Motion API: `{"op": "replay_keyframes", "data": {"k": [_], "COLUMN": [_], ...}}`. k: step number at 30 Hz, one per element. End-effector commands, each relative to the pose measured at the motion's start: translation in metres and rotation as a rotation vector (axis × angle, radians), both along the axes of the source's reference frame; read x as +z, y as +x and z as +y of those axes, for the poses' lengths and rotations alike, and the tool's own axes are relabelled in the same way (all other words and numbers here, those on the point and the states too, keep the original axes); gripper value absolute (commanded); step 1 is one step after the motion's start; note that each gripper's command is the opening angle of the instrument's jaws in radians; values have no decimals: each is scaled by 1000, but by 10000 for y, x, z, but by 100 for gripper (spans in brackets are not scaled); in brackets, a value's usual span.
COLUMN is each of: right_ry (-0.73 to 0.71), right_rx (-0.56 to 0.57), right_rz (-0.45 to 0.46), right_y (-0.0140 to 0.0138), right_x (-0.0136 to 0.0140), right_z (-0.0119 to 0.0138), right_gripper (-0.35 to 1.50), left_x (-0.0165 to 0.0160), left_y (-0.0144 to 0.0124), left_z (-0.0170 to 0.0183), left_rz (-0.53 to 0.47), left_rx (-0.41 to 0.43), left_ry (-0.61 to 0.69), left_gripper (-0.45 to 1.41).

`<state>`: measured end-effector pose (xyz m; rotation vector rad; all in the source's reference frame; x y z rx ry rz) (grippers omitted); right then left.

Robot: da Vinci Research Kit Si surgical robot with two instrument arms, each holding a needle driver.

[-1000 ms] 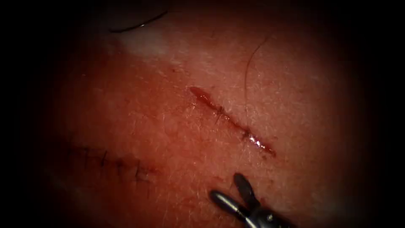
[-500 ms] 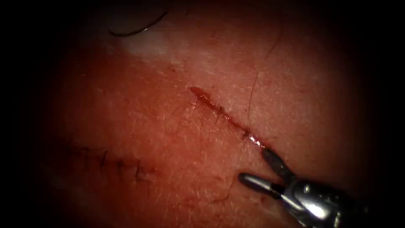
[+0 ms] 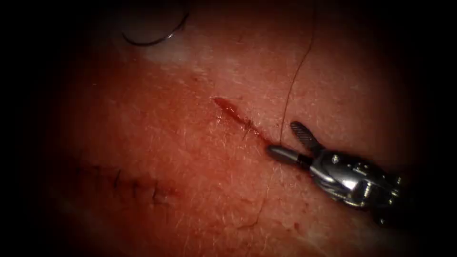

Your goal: Wound Closure

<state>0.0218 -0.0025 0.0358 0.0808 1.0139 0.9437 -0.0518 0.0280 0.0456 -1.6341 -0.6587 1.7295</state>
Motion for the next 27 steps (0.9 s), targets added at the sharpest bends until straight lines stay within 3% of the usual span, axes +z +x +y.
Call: {"op": "replay_keyframes", "data": {"k": [1,11,27], "right_ry": [0,-1,-10], "right_rx": [0,-12,-48], "right_rz": [-8,-19,4], "right_y": [8,18,47], "right_x": [15,46,51], "right_z": [-3,16,22], "right_gripper": [130,130,128], "left_x": [0,-34,-41], "left_y": [-7,-13,-16], "left_z": [-4,-14,-18], "left_rz": [3,-3,-14], "left_rx": [6,14,21], "left_ry": [-5,-17,-22], "left_gripper": [-45,-45,-45]}}
